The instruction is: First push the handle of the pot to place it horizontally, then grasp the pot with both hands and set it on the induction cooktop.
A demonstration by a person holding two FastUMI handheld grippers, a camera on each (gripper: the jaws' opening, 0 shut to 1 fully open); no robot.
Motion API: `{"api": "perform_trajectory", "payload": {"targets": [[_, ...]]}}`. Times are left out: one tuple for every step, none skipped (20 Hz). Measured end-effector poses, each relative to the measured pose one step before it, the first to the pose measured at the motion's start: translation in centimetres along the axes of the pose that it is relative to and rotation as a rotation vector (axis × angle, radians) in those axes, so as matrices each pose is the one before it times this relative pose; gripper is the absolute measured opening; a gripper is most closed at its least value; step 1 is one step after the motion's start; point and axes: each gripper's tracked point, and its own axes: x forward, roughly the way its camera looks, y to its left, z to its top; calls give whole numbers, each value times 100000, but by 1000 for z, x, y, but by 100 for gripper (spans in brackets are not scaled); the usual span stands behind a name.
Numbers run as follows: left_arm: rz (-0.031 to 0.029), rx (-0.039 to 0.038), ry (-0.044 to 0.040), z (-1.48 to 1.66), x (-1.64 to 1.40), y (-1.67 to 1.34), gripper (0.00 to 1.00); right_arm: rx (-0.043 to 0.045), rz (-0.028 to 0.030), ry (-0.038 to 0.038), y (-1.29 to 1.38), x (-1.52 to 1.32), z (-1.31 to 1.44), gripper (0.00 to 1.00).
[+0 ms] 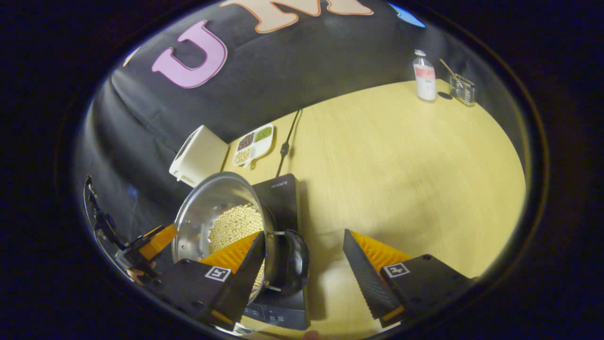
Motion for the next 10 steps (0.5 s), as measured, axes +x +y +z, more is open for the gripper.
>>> {"api": "perform_trajectory", "payload": {"targets": [[-300, -1240, -695, 48, -671, -288, 98, -700, 918, -1643, -10, -952, 163, 100], [-177, -1439, -1221, 225, -687, -346, 98, -598, 1382, -1666, 98, -895, 262, 100], [526, -1222, -1169, 305, -761, -301, 98, -694, 1238, -1561, 10, -1172, 202, 92], [992, -545, -1008, 150, -812, -281, 98, -874, 1046, -1717, -74, -1089, 276, 100], [1267, -313, -1410, 297, -1000, -247, 98, -702, 797, -1923, -119, -1128, 291, 93], [1472, -114, -1723, 434, -1208, -330, 98, -734, 1173, -1607, -118, -1175, 302, 92], [1839, -152, -1961, 573, -1259, -391, 99, -402, 1502, -1532, -139, -1363, 277, 100], [1789, -339, -2673, 612, -1362, -519, 99, -664, 1003, -1984, -346, -1121, 486, 100], [2100, -709, -2550, 571, -1442, -698, 99, -1440, 539, -1954, -491, -1215, 547, 100], [2016, -671, -2480, 511, -1449, -898, 99, -2116, 660, -1922, -687, -1196, 669, 100]]}}
